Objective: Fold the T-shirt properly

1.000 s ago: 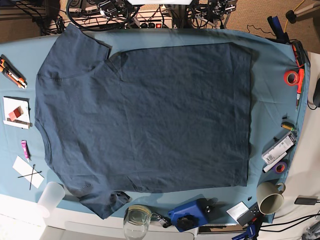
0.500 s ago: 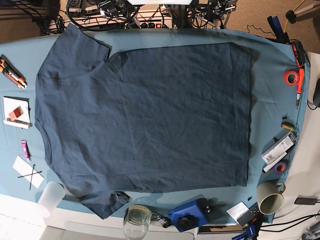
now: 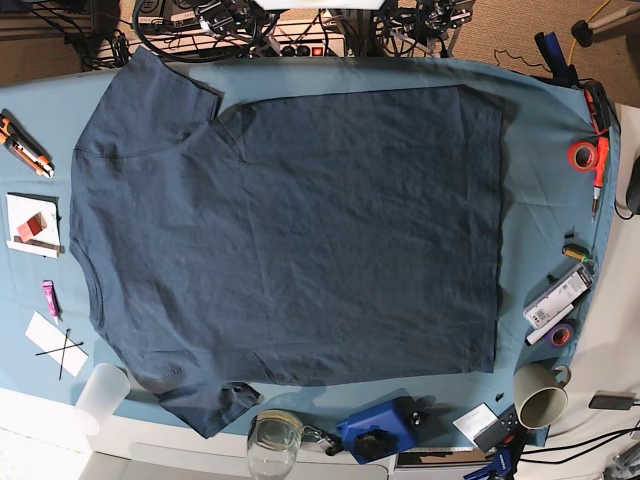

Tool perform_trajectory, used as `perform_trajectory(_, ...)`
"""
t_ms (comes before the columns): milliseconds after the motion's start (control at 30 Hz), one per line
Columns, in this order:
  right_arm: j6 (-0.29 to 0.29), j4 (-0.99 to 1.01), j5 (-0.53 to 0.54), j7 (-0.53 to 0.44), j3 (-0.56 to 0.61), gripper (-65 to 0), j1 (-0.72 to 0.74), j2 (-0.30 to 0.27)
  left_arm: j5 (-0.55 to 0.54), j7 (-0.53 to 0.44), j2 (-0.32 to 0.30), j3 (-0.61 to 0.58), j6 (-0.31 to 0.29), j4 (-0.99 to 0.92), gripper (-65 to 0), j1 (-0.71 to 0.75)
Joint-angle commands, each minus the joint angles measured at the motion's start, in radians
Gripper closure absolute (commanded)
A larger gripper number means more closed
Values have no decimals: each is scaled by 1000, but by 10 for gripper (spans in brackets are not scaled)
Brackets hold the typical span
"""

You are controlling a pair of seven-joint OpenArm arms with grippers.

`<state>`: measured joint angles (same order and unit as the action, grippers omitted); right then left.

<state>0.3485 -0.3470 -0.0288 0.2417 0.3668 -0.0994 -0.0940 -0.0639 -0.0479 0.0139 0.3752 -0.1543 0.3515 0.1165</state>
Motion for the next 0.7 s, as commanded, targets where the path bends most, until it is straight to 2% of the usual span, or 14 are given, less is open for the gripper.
perform_trajectory(0,9,-6,2,-6,0,0,0,-3,-2,-13,3,0,-4,6,0,2)
perform_trajectory(300,9,-6,2,-6,0,0,0,-3,7,-13,0,0,-4,6,0,3)
perform_trajectory(500,8,-7,7,12,0,0,-3,-14,102,-31,-31,0,-1,13,0,38)
perform_trajectory(667,9,-74,99,64,0,0,-33,-54,102,-31,-67,0,15,79,0,113)
